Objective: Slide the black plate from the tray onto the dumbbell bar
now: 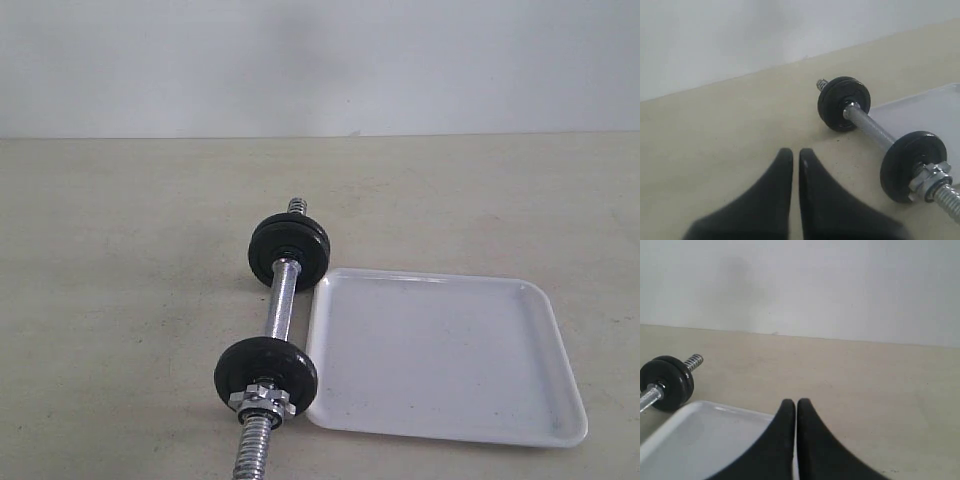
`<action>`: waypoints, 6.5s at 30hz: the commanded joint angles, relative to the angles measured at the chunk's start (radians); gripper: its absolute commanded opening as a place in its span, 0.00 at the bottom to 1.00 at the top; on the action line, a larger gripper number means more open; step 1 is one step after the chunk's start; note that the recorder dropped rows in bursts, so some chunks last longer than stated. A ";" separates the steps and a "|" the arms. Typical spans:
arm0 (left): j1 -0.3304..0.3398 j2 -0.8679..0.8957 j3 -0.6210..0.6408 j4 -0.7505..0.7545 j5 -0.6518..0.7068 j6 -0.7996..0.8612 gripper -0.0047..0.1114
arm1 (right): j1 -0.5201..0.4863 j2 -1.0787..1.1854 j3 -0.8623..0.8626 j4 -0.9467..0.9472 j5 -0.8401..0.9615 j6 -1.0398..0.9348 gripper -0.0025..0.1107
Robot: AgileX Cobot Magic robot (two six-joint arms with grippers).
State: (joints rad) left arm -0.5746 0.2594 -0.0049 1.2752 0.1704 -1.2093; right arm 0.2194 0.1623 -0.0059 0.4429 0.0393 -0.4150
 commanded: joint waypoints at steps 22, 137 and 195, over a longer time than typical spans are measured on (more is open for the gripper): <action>-0.004 -0.003 0.005 -0.037 -0.069 -0.009 0.08 | -0.001 -0.006 0.006 -0.003 -0.009 0.028 0.02; -0.004 -0.003 0.005 -0.037 -0.069 -0.002 0.08 | -0.200 -0.162 0.006 -0.583 0.309 0.513 0.02; -0.004 -0.003 0.005 -0.037 -0.069 -0.002 0.08 | -0.200 -0.162 0.006 -0.486 0.300 0.415 0.02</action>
State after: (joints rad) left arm -0.5746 0.2594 -0.0038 1.2346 0.1021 -1.2093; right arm 0.0198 0.0046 0.0009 -0.0501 0.3521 0.0084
